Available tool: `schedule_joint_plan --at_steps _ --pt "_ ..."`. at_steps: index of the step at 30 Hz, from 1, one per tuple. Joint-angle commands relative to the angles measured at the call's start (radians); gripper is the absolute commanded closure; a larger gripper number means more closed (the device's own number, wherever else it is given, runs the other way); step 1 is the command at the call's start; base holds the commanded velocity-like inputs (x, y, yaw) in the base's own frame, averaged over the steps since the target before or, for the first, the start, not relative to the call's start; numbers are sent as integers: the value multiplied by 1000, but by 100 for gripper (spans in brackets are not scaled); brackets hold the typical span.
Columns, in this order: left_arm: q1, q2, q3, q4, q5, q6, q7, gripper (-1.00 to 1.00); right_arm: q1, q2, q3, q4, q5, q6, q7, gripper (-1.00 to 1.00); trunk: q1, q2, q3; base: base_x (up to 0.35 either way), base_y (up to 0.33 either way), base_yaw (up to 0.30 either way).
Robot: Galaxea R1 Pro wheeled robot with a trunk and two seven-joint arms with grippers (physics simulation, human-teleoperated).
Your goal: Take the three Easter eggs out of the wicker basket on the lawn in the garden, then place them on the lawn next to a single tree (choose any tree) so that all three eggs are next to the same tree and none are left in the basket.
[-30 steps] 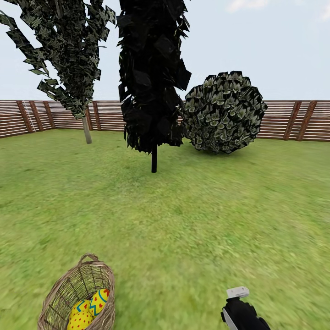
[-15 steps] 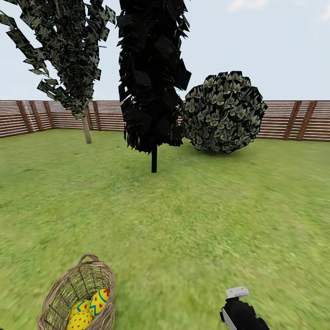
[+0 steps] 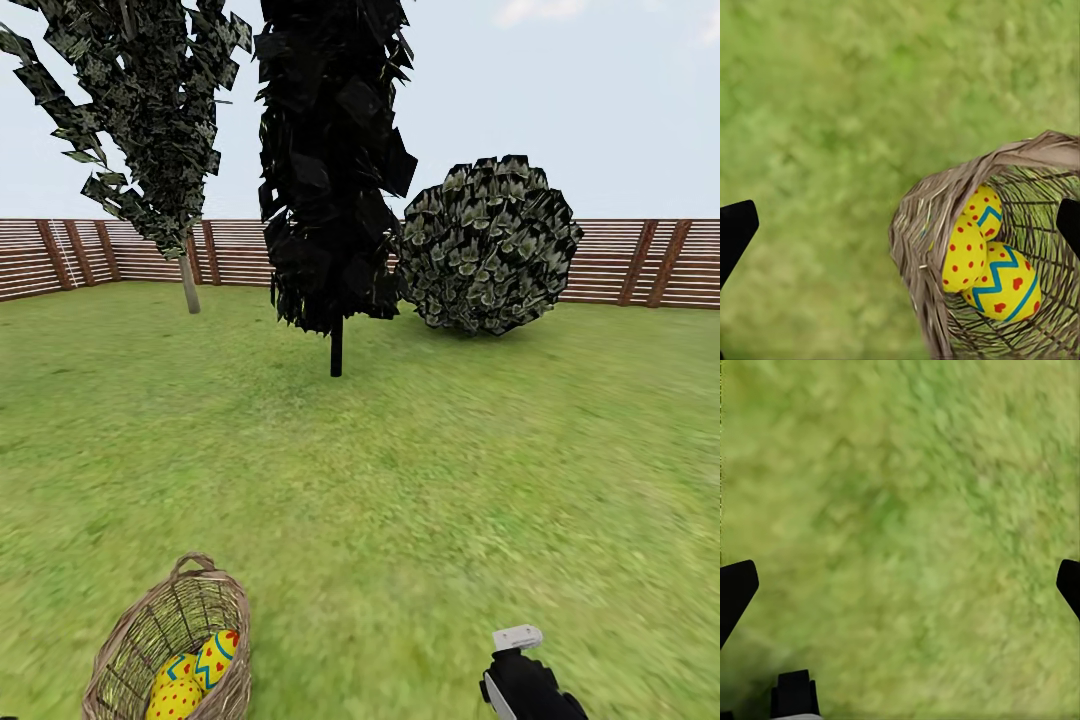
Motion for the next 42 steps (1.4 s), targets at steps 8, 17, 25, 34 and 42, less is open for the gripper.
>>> schedule_joint_plan --at_steps 8,17,25,34,42 --pt "0 -36 -5 3 -111 3 -63 -100 0 -1 4 -2 6 10 -1 -100 0 -1 -1 -6 0 0" --pt "0 -71 -2 11 -149 -3 -104 -100 0 0 4 -2 4 10 0 -100 0 -1 -1 157 -134 0" --pt "0 -66 0 11 -147 -3 -104 -100 0 1 4 -1 4 10 0 -100 0 -1 -1 140 -91 0" --pt "0 -67 0 11 -145 -4 -105 -100 0 2 4 -1 4 10 0 -100 0 -1 -1 5 -3 0" --pt "0 -74 -1 11 -147 -5 -110 -100 0 2 4 -1 4 10 0 -100 0 -1 -1 0 0 0"
